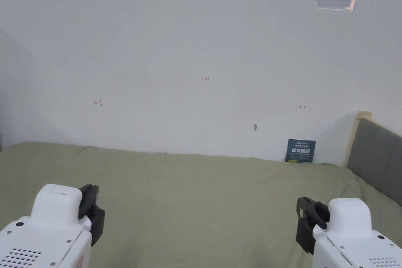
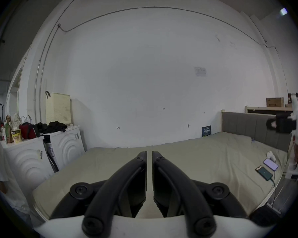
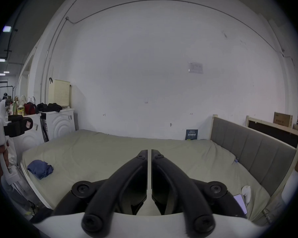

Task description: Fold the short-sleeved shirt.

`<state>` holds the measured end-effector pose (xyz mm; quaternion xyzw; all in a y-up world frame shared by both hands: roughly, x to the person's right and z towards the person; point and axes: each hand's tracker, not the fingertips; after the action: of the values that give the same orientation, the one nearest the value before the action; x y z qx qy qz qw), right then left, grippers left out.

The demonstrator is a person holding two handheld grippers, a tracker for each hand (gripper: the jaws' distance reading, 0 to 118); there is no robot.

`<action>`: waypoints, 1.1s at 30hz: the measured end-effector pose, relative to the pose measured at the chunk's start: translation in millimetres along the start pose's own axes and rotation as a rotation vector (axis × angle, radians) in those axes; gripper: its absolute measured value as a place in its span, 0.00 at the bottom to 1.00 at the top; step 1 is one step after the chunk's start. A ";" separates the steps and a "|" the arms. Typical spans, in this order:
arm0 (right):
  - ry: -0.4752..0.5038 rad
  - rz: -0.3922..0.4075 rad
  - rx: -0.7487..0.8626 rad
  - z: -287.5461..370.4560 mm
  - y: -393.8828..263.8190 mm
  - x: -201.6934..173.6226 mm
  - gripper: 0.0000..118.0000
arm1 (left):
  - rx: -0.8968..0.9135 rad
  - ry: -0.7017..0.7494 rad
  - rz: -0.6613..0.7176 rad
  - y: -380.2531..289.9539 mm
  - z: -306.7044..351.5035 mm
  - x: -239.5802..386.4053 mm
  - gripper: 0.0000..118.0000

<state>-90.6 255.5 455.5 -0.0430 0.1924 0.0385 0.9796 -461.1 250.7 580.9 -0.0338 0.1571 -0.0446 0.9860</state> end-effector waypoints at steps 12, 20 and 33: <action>0.026 0.022 0.038 5.1 6.5 -12.8 0.87 | -0.004 -0.048 0.061 13.9 -3.1 -1.0 0.88; 0.055 -0.106 -0.008 7.8 21.1 -16.5 0.98 | -0.004 -0.043 0.055 15.3 -5.1 0.8 1.00; 0.074 -0.170 0.034 18.3 27.1 -13.2 0.98 | -0.031 -0.047 0.062 12.4 -7.6 4.1 1.00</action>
<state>-98.4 283.4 475.5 -0.0440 0.2246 -0.0496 0.9722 -458.6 262.2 571.5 -0.0454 0.1355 -0.0106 0.9897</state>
